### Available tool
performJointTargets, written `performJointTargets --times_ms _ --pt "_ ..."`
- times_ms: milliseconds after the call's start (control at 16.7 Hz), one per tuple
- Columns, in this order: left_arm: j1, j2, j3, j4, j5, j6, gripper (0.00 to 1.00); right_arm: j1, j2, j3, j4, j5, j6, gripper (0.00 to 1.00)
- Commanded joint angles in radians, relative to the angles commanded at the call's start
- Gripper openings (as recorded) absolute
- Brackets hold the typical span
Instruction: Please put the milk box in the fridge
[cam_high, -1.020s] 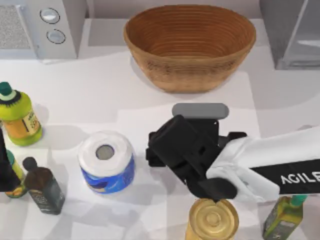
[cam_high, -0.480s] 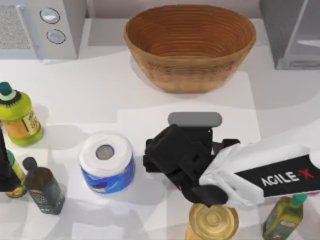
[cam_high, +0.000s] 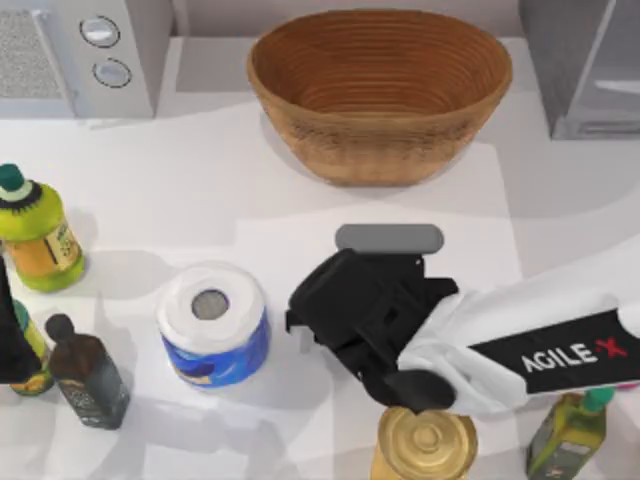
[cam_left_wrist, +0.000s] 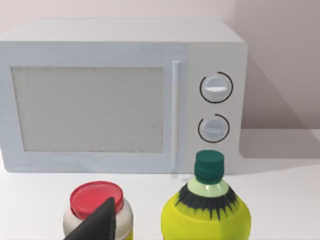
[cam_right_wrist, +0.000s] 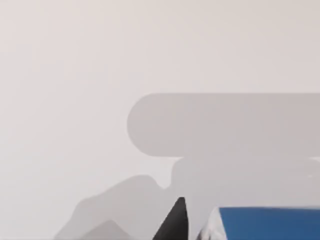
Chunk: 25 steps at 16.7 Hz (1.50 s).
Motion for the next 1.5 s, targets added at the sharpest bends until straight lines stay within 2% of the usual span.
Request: performJointTargets --times_ms 300,360,960,1200,1500 --pt "0.0 0.0 0.0 0.0 0.0 0.0 1.0 0.0 0.0 0.0 0.0 0.0 0.0 0.02" --pt "0.0 0.0 0.0 0.0 0.0 0.0 1.0 0.0 0.0 0.0 0.0 0.0 0.0 0.0" --pt "0.0 0.0 0.0 0.0 0.0 0.0 1.0 -0.004 -0.003 0.007 -0.015 0.008 -0.001 0.0" --pt "0.0 0.0 0.0 0.0 0.0 0.0 1.0 -0.015 -0.039 0.059 -0.154 0.03 -0.01 0.0" --pt "0.0 0.0 0.0 0.0 0.0 0.0 1.0 0.003 -0.177 0.166 -0.391 -0.002 -0.001 0.0"
